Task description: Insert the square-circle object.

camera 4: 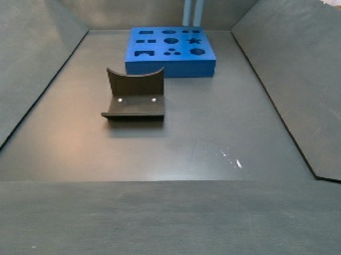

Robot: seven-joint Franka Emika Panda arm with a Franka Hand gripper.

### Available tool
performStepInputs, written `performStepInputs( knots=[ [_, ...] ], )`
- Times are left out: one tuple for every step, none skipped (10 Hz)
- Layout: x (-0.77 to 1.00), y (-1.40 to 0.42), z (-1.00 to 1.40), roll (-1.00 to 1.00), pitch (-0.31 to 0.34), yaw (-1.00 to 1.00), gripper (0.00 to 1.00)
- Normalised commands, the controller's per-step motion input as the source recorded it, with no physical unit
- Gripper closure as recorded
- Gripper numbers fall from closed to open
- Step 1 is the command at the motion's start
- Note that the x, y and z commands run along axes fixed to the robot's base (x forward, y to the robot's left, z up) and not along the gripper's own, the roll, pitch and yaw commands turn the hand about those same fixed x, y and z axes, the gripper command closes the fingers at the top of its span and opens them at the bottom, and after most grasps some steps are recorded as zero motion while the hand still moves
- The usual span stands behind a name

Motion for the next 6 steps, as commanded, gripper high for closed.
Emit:
performStepInputs(
  knots=[
    [0.09, 0.01, -0.27, 0.07, -0.024, 0.18, 1.00],
    [0.13, 0.07, -0.32, 0.00, -0.004, 0.19, 1.00],
    [0.19, 0.05, -0.30, 0.00, 0.000, 0.19, 1.00],
    [0.24, 0.00, -0.28, 0.00, 0.000, 0.16, 1.00],
    [0.07, 0.00, -0.20, -0.01, 0.000, 0.00, 1.00],
    [-0.08, 0.00, -0.10, -0.08, -0.050, 0.04, 1.00]
  ],
)
